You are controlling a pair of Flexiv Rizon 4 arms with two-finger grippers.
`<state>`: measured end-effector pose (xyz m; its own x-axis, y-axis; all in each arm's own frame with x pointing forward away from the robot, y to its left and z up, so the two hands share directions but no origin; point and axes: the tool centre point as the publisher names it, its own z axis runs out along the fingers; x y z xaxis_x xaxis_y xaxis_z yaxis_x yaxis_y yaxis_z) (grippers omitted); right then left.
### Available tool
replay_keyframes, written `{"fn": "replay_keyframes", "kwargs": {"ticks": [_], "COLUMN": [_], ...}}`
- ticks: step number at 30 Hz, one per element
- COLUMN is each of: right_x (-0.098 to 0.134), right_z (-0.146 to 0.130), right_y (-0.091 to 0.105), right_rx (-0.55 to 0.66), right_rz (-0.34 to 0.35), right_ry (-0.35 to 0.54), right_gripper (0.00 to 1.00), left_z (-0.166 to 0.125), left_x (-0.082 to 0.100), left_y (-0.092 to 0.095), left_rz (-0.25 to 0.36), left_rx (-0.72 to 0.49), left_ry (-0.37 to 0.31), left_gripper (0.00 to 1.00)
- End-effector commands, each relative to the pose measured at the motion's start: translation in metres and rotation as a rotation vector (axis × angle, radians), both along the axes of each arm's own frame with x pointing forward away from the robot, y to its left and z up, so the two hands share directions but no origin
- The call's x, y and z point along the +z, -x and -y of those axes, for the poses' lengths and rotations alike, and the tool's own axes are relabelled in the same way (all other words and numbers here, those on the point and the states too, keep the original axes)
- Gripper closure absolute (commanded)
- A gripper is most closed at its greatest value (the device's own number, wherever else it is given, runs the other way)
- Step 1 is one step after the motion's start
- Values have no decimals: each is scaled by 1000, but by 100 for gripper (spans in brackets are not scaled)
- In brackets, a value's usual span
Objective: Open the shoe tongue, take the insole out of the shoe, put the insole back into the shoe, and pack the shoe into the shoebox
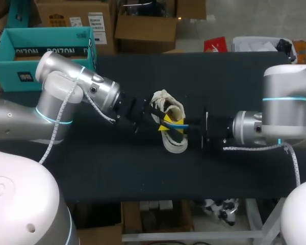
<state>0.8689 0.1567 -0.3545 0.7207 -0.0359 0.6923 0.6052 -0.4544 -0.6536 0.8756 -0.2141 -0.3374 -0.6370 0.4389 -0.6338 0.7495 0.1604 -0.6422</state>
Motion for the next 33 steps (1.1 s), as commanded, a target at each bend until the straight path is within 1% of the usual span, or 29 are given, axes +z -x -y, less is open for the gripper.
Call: {"fn": "replay_keyframes", "kwargs": {"ticks": [1, 3, 4, 5, 6, 7, 8, 9, 10, 12, 15, 17, 18, 21, 24, 31, 33], "right_x": [-1, 1, 3, 5, 7, 10, 12, 14, 15, 18, 19, 19, 19, 18, 15, 4, 0], "right_z": [0, -1, 0, 0, 0, -1, -1, 0, 0, 1, 2, 2, 2, 3, 2, -5, -8], "right_y": [1, 5, 7, 11, 14, 18, 21, 24, 26, 30, 33, 34, 34, 32, 26, 4, 0], "right_rx": [-1, -4, -8, -12, -18, -22, -28, -32, -34, -41, -49, -55, -57, -60, -60, -48, -44], "right_rz": [0, 1, 3, 10, 17, 24, 29, 31, 33, 39, 44, 46, 46, 45, 42, 19, 12], "right_ry": [2, 4, 7, 11, 18, 23, 31, 34, 34, 41, 46, 50, 50, 52, 53, 74, 75], "right_gripper": [100, 100, 89, 66, 51, 20, 18, 20, 27, 55, 78, 96, 100, 100, 100, 100, 100], "left_z": [6, 7, 7, 6, 5, 5, 4, 3, 2, 1, 0, 0, -1, 0, 1, -1, -3], "left_x": [-2, -2, -2, -2, -2, -2, -2, -2, -2, -3, -4, -5, -5, -6, -8, -18, -19], "left_y": [2, 1, 1, 1, 1, 1, 1, 1, 1, 1, 1, 1, 0, -1, -4, -24, -27], "left_rz": [7, 8, 8, 8, 8, 8, 9, 9, 8, 7, 3, 0, -1, -4, -8, -44, -53], "left_rx": [6, 7, 8, 9, 10, 10, 11, 12, 13, 16, 17, 17, 17, 17, 18, 56, 63], "left_ry": [-5, -6, -7, -8, -8, -9, -8, -8, -7, -6, -5, -4, -2, 0, -2, -16, -16], "left_gripper": [100, 100, 100, 100, 100, 100, 100, 100, 100, 100, 100, 100, 100, 100, 100, 100, 100]}}
